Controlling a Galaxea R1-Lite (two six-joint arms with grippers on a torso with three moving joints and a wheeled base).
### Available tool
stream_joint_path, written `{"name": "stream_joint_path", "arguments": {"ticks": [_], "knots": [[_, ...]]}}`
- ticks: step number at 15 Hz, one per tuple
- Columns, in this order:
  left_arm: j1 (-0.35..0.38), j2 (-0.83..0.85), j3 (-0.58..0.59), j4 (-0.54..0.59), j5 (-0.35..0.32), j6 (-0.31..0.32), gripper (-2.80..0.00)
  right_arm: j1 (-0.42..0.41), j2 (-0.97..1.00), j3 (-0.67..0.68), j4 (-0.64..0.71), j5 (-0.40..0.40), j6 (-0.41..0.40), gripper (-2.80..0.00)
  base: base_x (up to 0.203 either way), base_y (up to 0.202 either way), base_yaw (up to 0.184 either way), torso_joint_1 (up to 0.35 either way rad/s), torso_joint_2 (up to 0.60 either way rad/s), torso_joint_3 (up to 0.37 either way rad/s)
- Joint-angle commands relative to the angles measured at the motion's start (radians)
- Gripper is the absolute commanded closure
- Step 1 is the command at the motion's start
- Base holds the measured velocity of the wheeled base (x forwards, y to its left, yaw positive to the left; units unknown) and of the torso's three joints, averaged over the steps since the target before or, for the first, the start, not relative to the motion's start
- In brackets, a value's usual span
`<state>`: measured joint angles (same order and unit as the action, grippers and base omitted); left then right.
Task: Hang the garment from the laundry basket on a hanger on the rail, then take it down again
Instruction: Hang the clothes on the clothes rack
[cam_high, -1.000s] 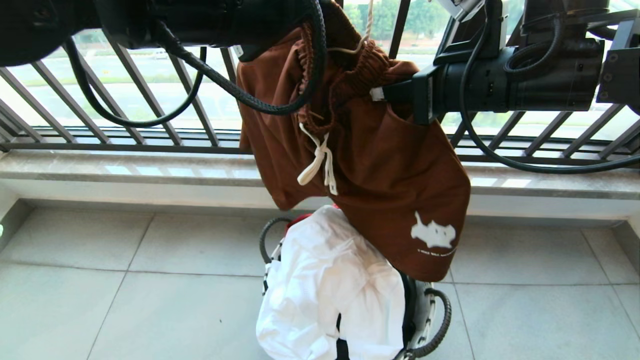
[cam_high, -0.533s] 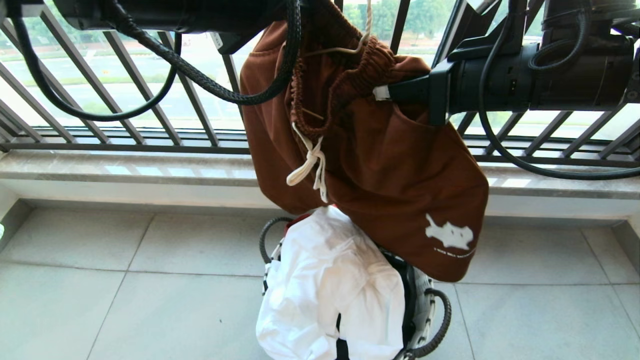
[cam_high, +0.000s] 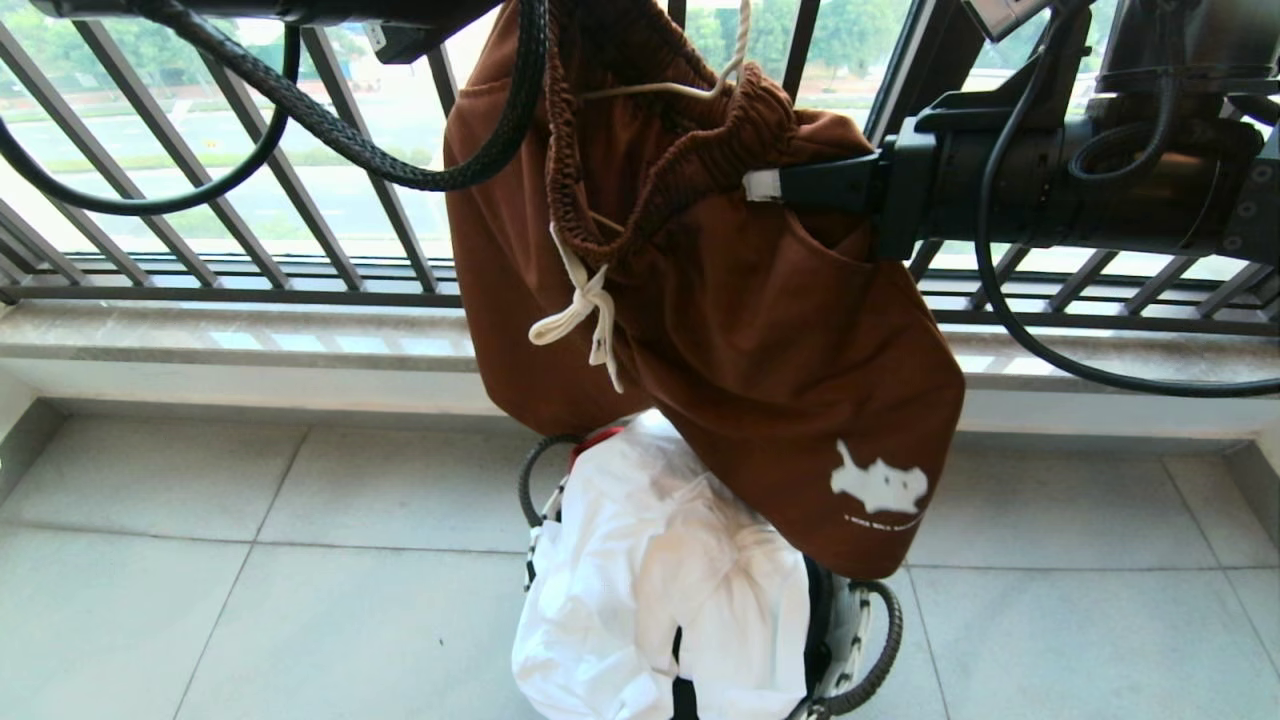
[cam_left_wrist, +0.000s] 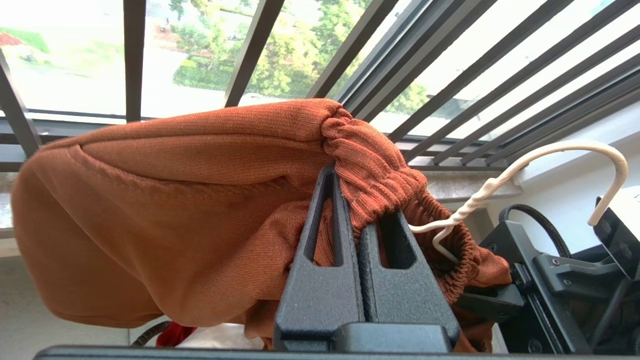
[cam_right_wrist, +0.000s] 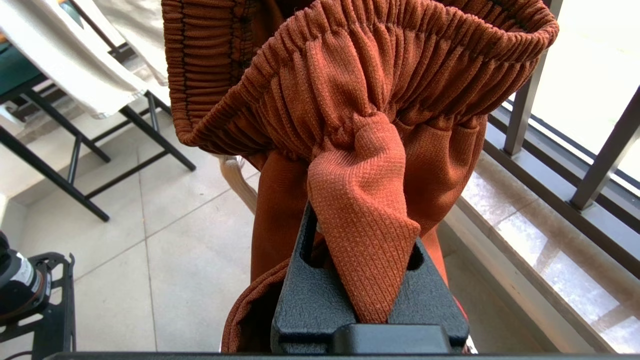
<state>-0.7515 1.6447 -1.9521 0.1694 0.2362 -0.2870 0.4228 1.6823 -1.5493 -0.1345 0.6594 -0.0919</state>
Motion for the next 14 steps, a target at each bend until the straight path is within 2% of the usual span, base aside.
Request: {"name": "stream_joint_path", "arguments": {"ticks": [1, 4, 6, 8, 14], "knots": [[0.0, -0.002, 0.002, 0.001, 0.006, 0.001, 0.0, -0.008, 0.0, 0.049, -0.044, 0.015, 0.001, 0.0, 0.0, 0.0, 0.0, 0.0, 0.0, 0.0], [0.0, 0.001, 0.001, -0.002, 0.006, 0.026, 0.0, -0.008, 0.004, 0.138, -0.144, 0.036, 0.005, 0.0, 0.0, 0.0, 0.0, 0.0, 0.0, 0.0], [0.0, 0.006, 0.002, -0.002, 0.006, 0.043, 0.0, -0.008, 0.013, 0.16, -0.229, 0.056, 0.073, 0.0, 0.0, 0.0, 0.0, 0.0, 0.0, 0.0], [0.0, 0.012, 0.002, -0.002, 0.006, 0.07, 0.0, -0.009, 0.013, 0.198, -0.31, 0.078, 0.108, 0.0, 0.0, 0.0, 0.0, 0.0, 0.0, 0.0], [-0.02, 0.033, 0.002, -0.008, 0.005, 0.123, 0.0, -0.009, -0.007, 0.267, -0.385, 0.081, 0.113, 0.0, 0.0, 0.0, 0.0, 0.0, 0.0, 0.0]]}}
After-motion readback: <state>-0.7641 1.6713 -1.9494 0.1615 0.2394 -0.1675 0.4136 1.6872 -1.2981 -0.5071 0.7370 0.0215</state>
